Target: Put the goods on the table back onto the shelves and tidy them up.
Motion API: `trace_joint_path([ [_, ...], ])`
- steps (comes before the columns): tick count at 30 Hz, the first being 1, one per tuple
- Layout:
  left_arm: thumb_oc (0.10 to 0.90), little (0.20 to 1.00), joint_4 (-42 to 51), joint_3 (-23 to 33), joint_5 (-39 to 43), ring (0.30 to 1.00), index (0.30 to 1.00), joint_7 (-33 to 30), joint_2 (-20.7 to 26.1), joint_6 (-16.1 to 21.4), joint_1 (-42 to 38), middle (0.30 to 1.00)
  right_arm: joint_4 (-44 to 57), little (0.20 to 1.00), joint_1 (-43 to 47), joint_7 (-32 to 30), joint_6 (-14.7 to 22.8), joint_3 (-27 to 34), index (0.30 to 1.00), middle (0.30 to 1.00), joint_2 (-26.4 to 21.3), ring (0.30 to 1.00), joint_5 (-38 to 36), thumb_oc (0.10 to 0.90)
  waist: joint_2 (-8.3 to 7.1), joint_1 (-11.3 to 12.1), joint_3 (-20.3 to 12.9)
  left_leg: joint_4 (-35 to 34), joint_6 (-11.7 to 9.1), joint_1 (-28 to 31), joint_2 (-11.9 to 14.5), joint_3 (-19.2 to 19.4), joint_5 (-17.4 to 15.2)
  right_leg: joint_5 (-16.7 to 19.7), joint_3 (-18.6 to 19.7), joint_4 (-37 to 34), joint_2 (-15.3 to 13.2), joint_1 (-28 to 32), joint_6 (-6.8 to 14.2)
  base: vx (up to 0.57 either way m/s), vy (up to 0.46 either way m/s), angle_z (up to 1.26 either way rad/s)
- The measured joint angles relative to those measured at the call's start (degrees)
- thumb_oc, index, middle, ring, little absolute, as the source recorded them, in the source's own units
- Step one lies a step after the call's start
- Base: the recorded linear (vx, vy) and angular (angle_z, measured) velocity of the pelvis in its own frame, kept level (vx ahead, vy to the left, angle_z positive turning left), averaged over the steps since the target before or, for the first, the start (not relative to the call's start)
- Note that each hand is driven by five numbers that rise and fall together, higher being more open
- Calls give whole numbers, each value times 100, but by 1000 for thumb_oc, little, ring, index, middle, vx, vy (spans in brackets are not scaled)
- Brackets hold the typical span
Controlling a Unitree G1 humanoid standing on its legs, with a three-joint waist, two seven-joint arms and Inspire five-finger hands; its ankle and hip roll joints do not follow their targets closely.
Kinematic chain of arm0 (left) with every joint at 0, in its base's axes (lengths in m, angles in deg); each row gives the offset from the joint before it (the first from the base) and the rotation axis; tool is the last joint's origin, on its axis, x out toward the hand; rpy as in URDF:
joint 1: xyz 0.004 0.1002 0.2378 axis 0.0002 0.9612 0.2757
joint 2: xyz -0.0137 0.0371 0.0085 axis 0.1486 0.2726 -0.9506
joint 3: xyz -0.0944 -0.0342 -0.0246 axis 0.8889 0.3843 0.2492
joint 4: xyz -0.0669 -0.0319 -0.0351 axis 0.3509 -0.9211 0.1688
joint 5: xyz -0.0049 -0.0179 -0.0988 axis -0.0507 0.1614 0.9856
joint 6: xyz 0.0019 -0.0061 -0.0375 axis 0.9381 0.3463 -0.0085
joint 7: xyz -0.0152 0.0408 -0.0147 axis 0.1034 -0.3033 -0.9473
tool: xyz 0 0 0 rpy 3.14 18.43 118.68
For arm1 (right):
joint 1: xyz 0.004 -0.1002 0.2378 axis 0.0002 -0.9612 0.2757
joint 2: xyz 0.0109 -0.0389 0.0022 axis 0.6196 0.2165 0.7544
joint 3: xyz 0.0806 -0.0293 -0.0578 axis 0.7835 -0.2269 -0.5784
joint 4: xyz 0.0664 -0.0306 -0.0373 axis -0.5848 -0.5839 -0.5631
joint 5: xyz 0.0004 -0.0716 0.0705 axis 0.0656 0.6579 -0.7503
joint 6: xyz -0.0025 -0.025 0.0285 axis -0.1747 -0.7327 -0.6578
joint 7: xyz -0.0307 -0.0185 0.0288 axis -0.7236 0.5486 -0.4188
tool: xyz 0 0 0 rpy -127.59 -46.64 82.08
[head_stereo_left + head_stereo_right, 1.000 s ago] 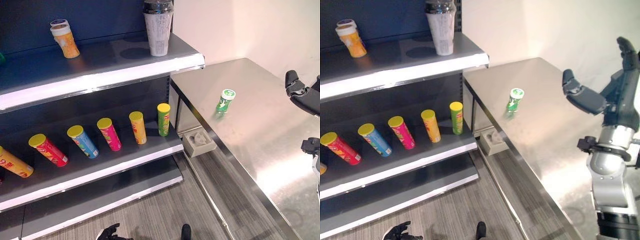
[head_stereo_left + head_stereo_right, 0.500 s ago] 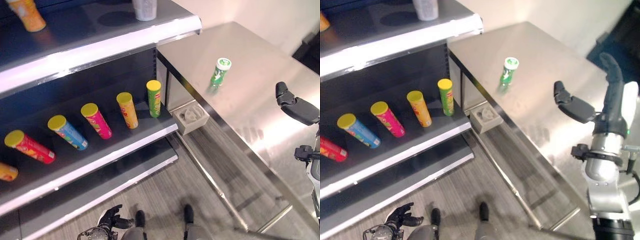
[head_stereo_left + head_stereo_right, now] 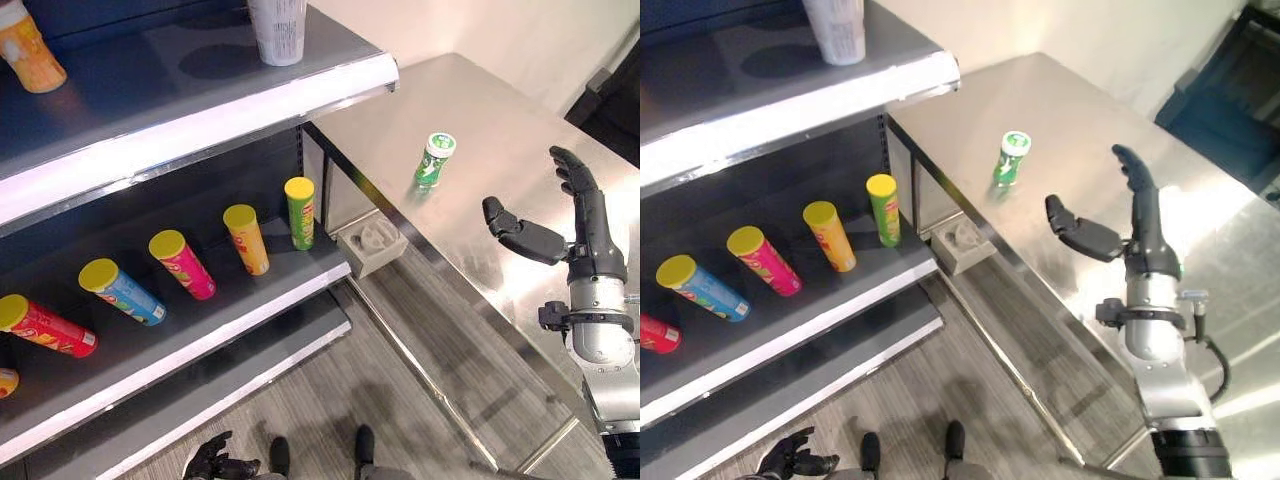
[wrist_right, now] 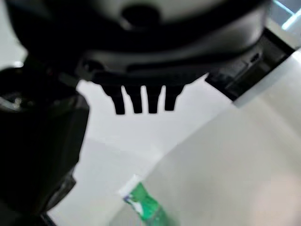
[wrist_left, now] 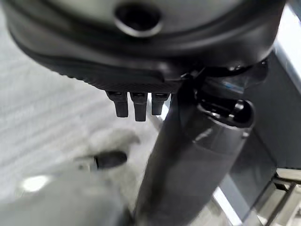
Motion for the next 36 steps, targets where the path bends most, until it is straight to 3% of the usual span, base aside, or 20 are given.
trace_joint_path([
  [3, 800, 900, 29, 24, 0, 900, 900, -9, 6, 0, 12, 900, -206, 900, 82, 85, -46, -106, 900, 900, -9, 900, -13, 800, 153, 9, -38, -6, -71, 1, 42, -117, 1, -44, -127, -1, 40, 71, -52, 76, -73, 16],
  [8, 800, 900, 3, 18, 1, 900, 900, -7, 98, -5, 23, 900, -800, 900, 212, 93, -81, -319, 900, 900, -136, 900, -119, 800, 209, 105, -67, -31, -65, -60, 26, -191, -54, -93, -150, -38, 22, 76, -22, 43, -63, 8],
  [11, 800, 900, 10, 10, 8, 900, 900, -9, 122, -7, 98, 900, -1225, 900, 399, 89, -161, -596, 900, 900, -135, 900, -237, 800, 348, 140, -135, -29, -52, -195, 6, -349, -33, -101, -307, -38, -3, 32, -30, 57, -81, 25],
  [15, 800, 900, 35, -2, 14, 900, 900, -8, 119, -12, 124, 900, -1725, 900, 987, 48, -275, -819, 900, 900, -137, 900, -291, 800, 514, 272, -134, 2, -110, -240, -35, -457, 46, -96, -443, 0, -45, 2, -44, 42, -67, 18],
  [21, 800, 900, 183, -362, 225, 900, 900, -18, 124, -11, 88, 900, -2902, 900, 2208, -83, -367, -1448, 900, 900, -114, 900, -269, 800, 563, 459, -125, -3, -184, -331, -26, -746, 100, -163, -686, -38, -30, 55, -68, 36, -66, 23],
  [29, 800, 900, 171, -427, 232, 900, 900, -46, 120, -6, 38, 900, -3103, 900, 2368, -561, -558, -1451, 900, 900, -77, 900, -116, 800, 579, 467, -117, 2, -203, -433, -42, -935, 132, -197, -862, -38, -34, 52, -63, 6, -39, 13],
  [34, 800, 900, 148, -420, 226, 900, 900, -153, 105, -9, 0, 900, -3001, 900, 2310, -809, -614, -1346, 900, 900, -27, 900, 124, 800, 679, 452, -67, -2, -208, -455, -41, -985, 150, -202, -922, -37, -33, 60, -60, 1, -20, 7],
  [36, 800, 900, 150, -419, 217, 900, 900, -162, 104, -15, -11, 900, -2539, 900, 1845, -956, -723, -765, 900, 900, 216, 900, 280, 800, 678, 453, -66, -1, -209, -467, -50, -1026, 150, -214, -955, -37, -40, 67, -60, 9, -35, 7],
])
